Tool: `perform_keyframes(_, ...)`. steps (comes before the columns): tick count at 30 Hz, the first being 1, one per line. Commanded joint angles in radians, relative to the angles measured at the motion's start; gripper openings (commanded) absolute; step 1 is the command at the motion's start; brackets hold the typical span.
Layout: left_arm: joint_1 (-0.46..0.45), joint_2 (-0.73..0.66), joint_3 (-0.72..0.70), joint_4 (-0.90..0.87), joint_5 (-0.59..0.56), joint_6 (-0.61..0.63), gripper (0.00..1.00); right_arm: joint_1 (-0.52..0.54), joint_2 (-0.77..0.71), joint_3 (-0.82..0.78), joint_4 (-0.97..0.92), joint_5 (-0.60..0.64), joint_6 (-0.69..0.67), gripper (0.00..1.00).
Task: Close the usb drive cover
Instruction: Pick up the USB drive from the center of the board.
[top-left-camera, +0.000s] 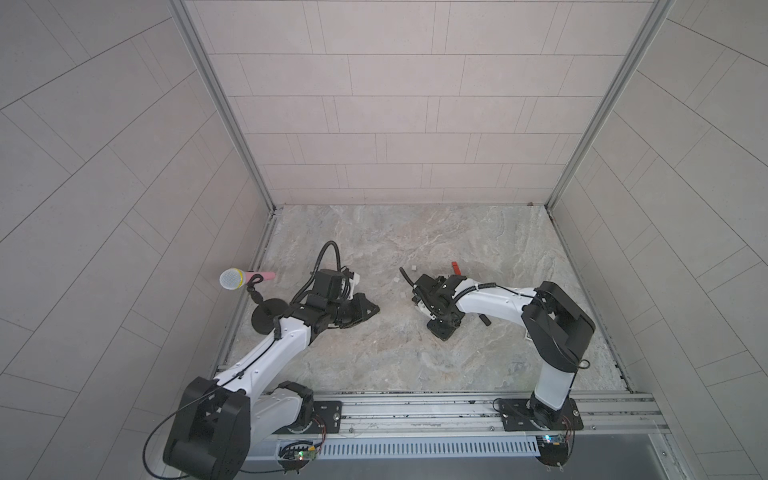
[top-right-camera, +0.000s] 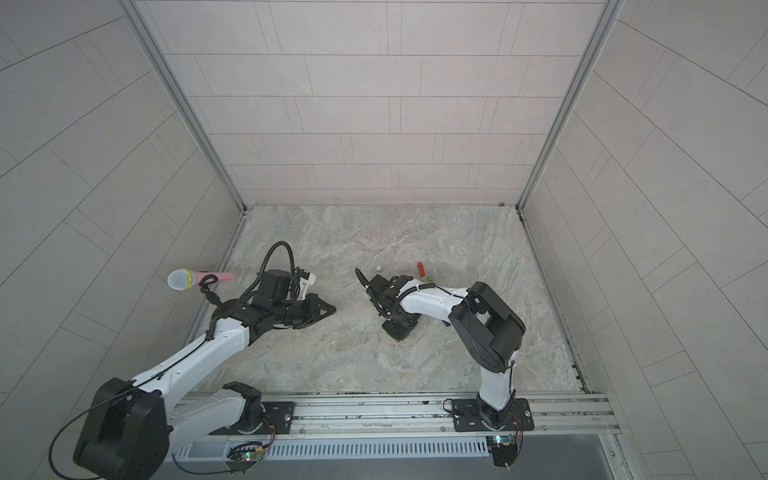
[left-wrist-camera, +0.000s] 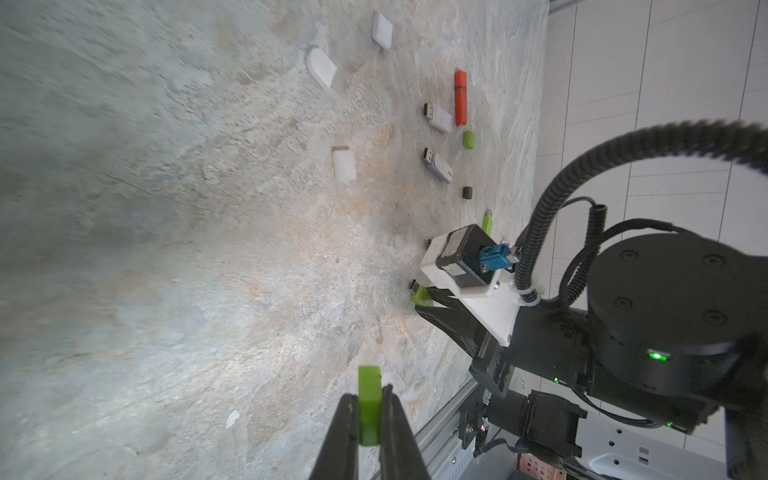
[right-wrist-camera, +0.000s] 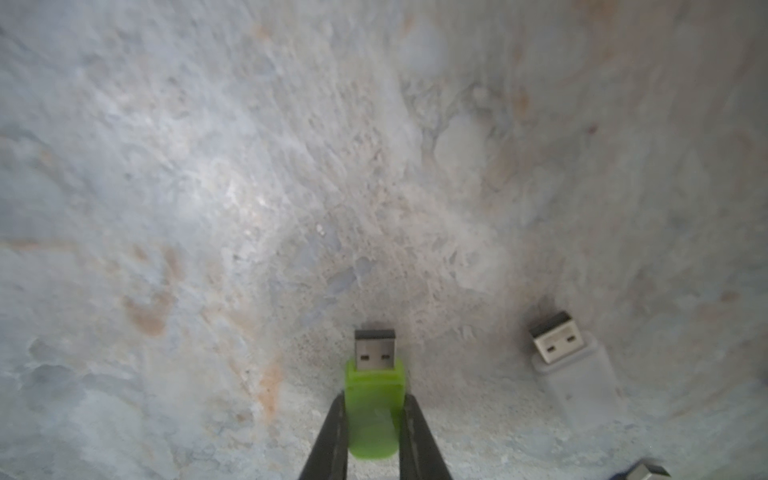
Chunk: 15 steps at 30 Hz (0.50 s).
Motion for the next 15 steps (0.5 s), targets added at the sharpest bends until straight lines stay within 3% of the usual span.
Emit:
perform_keyframes(1, -0.060, 0.041, 0.055, 0.057, 0.054, 0.039, 0.08, -0.003, -0.136, -0.064, 0.097, -0.030, -0.024, 0.15)
perform_keyframes(8, -0.205, 0.168, 0.155, 0.062, 0.146, 0.125, 0.08, -0.004, -0.460, -0.269, 0.310, -0.072, -0.168, 0.13)
perform_keyframes(15, -0.228, 0.221, 0.209, 0.062, 0.220, 0.157, 0.08, -0.001, -0.651, -0.408, 0.456, -0.100, -0.278, 0.13)
